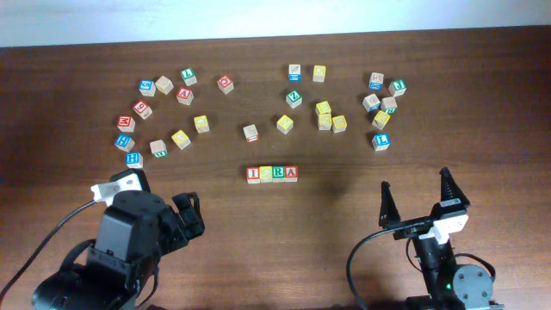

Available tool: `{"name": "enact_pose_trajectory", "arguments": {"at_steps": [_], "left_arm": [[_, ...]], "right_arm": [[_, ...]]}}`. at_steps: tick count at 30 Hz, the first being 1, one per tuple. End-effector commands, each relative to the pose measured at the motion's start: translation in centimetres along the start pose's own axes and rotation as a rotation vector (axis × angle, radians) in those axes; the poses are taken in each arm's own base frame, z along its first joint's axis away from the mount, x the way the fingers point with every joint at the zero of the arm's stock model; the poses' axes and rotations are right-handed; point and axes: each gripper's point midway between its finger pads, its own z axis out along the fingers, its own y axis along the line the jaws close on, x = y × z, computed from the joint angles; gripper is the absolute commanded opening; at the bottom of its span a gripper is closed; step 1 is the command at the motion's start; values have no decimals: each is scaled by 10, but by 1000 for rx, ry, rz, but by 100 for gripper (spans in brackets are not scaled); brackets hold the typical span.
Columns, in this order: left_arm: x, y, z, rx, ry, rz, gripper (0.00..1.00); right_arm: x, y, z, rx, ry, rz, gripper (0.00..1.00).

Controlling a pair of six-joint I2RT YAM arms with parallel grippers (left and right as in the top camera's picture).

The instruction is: Spell out ICRA

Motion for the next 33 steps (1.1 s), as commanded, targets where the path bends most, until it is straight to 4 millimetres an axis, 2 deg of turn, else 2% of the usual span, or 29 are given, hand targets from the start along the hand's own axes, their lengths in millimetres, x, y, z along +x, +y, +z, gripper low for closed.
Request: {"name": "enact_pose_trajectory", "arguments": {"at_steps": [1,4,12,15,20,33], "left_arm": [[0,2,1,-11,-6,-10,99],[0,2,1,-11,-6,-10,99],[0,2,1,-11,-6,-10,99],[0,2,1,-11,-6,-10,99],[0,2,1,-11,-6,-10,99],[0,2,1,-11,-6,-10,99]], "right_arm": [[0,3,0,-17,-19,-9,98],[-3,3,1,-17,-61,-15,98],[11,5,3,-25,-76,-17,98],[29,5,4,-26,-4,-7,98],[80,5,-1,-25,204,23,98],[80,4,-1,-18,205,21,98]]}}
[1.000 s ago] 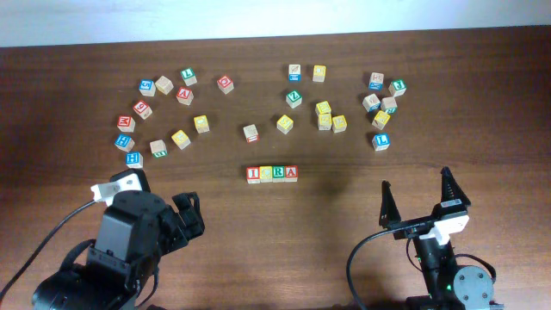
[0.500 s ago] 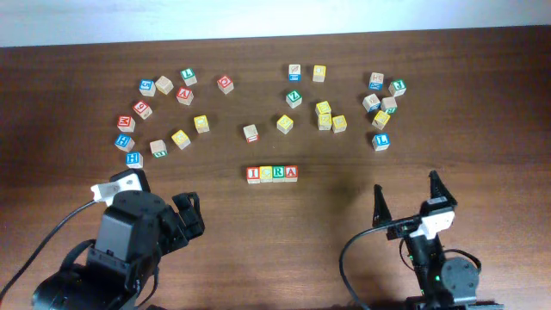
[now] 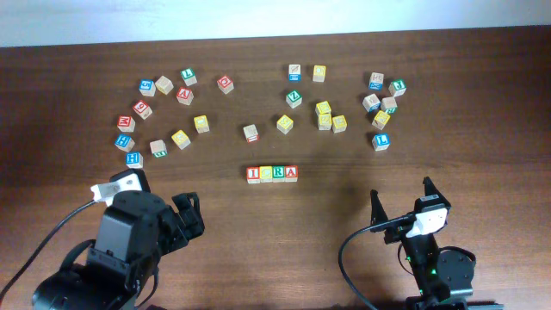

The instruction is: Spell out ICRA

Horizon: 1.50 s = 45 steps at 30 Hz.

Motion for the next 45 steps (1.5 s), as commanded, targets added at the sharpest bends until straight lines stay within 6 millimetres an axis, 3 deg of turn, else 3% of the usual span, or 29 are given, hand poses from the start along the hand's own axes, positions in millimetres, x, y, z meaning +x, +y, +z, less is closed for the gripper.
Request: {"name": "enact_pose_trajectory", "arguments": {"at_steps": [1,45], "left_arm": [[0,2,1,-12,-5,-10,99],[0,2,1,-12,-5,-10,99]], "right_arm": [[3,2,0,-8,6,-3,98],[4,-1,0,11,9,-3,98]]}}
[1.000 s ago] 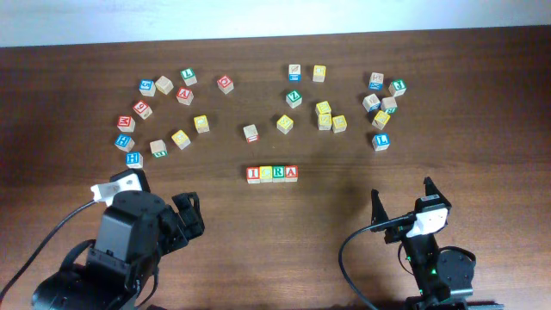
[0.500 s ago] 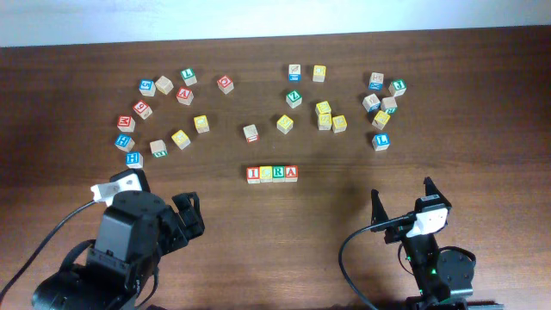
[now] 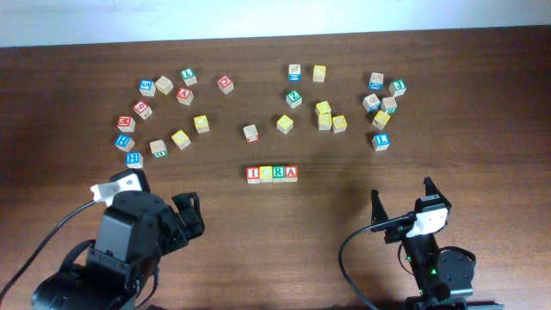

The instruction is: Spell out ICRA

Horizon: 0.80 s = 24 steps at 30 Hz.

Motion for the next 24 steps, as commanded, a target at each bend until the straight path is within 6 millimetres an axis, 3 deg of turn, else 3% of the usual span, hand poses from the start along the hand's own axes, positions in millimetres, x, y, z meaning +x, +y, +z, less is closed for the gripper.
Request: {"name": "enact_pose_trajectory", "arguments": {"at_steps": [1,6,10,16,19,22,24], "left_arm": [[0,2,1,-12,-5,-10,99],[14,15,0,-62,52,12,99],[-5,-2,-3,23,-36,-15,99],[-1,-12,-1,178,-135,319,99],[13,7,6,184,-199,312,99],[23,27,-5,186,-285,265,99],[20,36,-15,171,-352,225,99]], "right_arm": [[3,0,0,3,6,-3,99],[3,0,0,3,6,-3,98],[3,0,0,3,6,-3,98],[3,0,0,3,6,-3,98],[3,0,0,3,6,-3,98],[3,0,0,3,6,-3,98],[3,0,0,3,6,-3,98]]}}
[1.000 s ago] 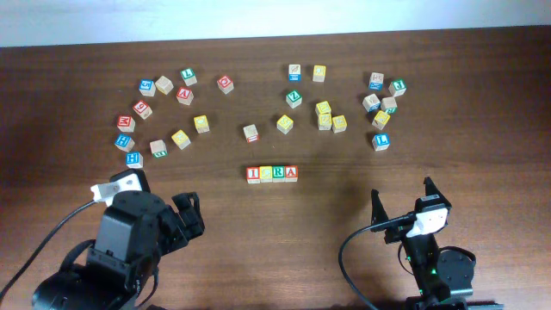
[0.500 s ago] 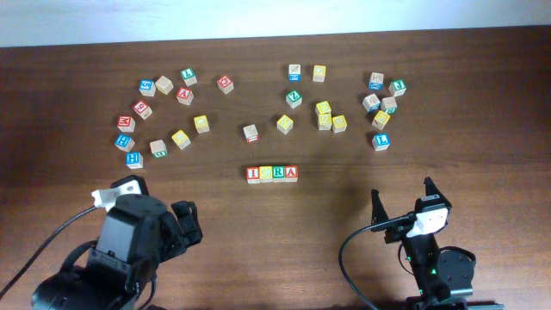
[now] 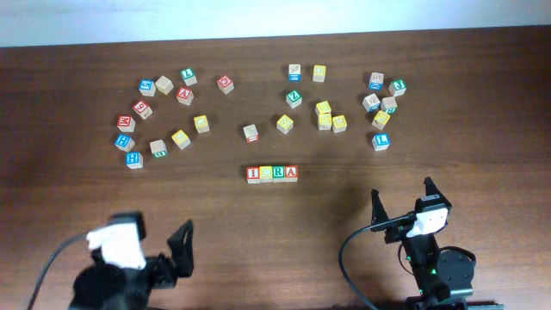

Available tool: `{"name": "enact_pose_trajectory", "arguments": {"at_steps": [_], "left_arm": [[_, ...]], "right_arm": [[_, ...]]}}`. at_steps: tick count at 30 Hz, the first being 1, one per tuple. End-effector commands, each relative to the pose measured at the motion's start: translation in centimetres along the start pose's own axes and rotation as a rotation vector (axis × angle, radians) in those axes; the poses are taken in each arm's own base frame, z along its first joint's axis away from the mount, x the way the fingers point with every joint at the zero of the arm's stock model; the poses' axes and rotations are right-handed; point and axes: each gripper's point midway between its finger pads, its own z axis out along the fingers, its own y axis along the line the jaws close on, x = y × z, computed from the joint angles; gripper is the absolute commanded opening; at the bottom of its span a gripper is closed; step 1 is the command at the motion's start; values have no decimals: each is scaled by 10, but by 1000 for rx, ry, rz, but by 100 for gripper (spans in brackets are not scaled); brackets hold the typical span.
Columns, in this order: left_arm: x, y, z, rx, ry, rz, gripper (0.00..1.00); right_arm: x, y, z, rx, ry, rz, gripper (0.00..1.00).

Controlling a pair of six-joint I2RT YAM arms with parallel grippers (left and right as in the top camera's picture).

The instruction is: Spell out ICRA

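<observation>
Four letter blocks stand side by side in a row (image 3: 272, 173) at the table's middle, reading I (image 3: 252, 174), C (image 3: 265, 173), R (image 3: 278, 173), A (image 3: 291, 173). Both grippers are well in front of the row and touch nothing. My left gripper (image 3: 159, 237) sits at the front left. One dark finger (image 3: 182, 244) shows spread away from the white camera mount, and the other finger is mostly hidden. My right gripper (image 3: 402, 200) at the front right is open and empty, fingers pointing toward the blocks.
Several loose letter blocks lie in an arc behind the row: a cluster at far left (image 3: 138, 112), a few in the middle (image 3: 285, 123), and a cluster at far right (image 3: 380, 108). The table's far edge (image 3: 275, 39) meets a white wall.
My left arm has drawn back toward the front edge and now sits lower in the overhead view. The right arm and all blocks are unchanged.
The I C R A row stood complete at every moment and no block moved. My right gripper first stood open a little further forward and right, then had drawn back by the second moment and stayed. My left arm kept still until its retreat just now.
</observation>
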Motion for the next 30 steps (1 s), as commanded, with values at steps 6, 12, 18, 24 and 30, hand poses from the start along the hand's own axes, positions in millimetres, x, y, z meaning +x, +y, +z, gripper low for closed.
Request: {"name": "enact_pose_trajectory", "arguments": {"at_steps": [6,12,18,24,30], "left_arm": [[2,12,15,-24,-122,92,99],[5,12,47,14,-304,113,99],[11,17,69,19,-412,140,99],[2,8,81,67,-550,199,99],[23,17,103,59,-525,192,99]], "right_arm": [[3,1,0,0,6,-3,98],[3,1,0,0,6,-3,98],[3,1,0,0,6,-3,98],[3,1,0,0,6,-3,98],[3,0,0,0,6,-3,98]]}}
